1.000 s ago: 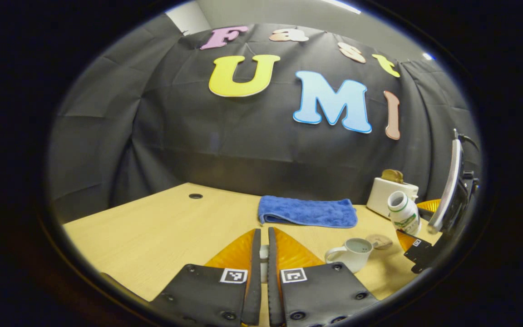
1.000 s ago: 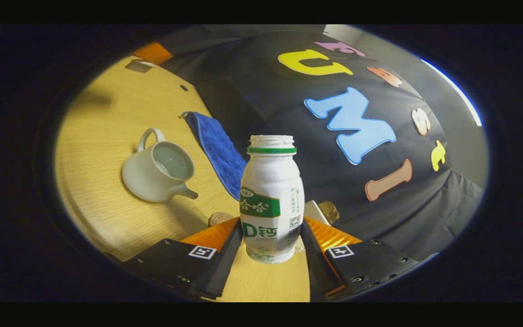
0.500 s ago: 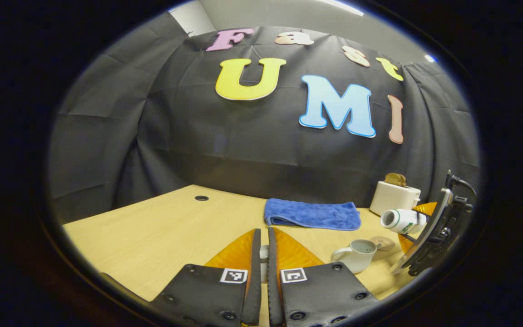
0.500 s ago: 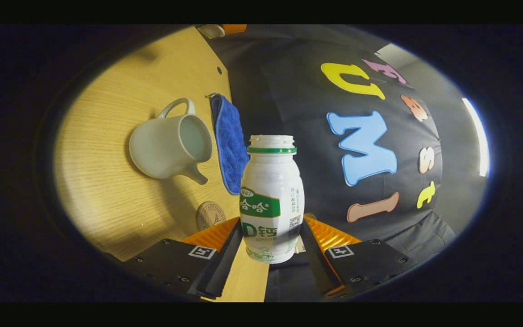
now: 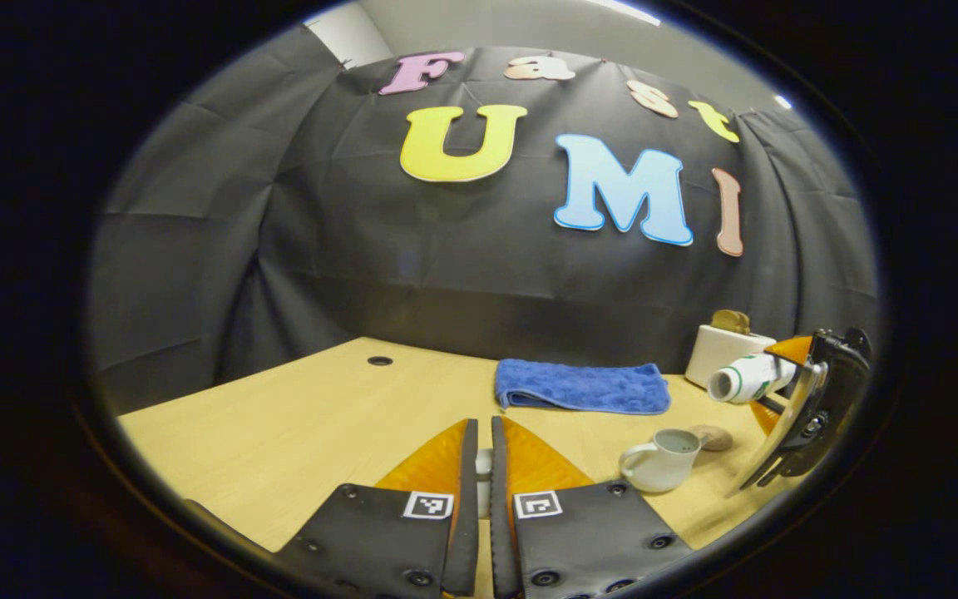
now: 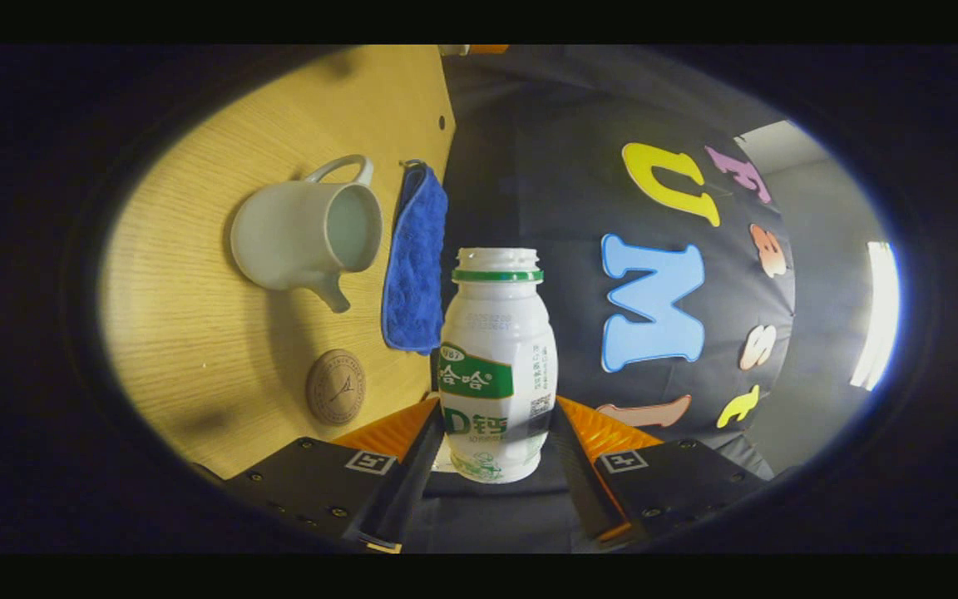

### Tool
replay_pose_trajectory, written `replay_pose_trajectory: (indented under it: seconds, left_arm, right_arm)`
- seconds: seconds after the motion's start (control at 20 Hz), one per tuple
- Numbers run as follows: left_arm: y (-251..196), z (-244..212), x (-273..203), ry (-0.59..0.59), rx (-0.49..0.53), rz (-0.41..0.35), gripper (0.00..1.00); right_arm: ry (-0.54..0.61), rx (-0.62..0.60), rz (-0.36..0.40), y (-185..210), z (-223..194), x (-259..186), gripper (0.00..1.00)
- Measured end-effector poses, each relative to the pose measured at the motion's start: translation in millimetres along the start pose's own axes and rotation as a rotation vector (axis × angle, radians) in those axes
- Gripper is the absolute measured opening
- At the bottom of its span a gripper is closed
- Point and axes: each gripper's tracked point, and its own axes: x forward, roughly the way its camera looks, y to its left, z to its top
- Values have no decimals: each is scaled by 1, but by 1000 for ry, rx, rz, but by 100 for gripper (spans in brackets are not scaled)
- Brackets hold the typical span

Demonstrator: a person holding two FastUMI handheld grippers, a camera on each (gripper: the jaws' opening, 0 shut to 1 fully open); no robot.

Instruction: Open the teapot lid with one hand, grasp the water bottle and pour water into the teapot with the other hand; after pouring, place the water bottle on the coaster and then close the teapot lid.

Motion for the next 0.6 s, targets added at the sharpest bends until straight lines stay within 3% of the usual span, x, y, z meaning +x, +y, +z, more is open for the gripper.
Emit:
replay_pose_trajectory:
  seconds: [0.5, 0.55, 0.6]
  left_arm:
    - [0, -4, 1, 14, 4, 10, 13]
    - [0, -4, 1, 15, 3, 9, 17]
    - [0, -5, 2, 16, 4, 8, 13]
  right_arm:
    - [-40, -106, -50, -20, 6, 2, 74]
    - [-42, -113, -55, -21, 6, 2, 74]
    - [-44, -120, -59, -23, 6, 2, 74]
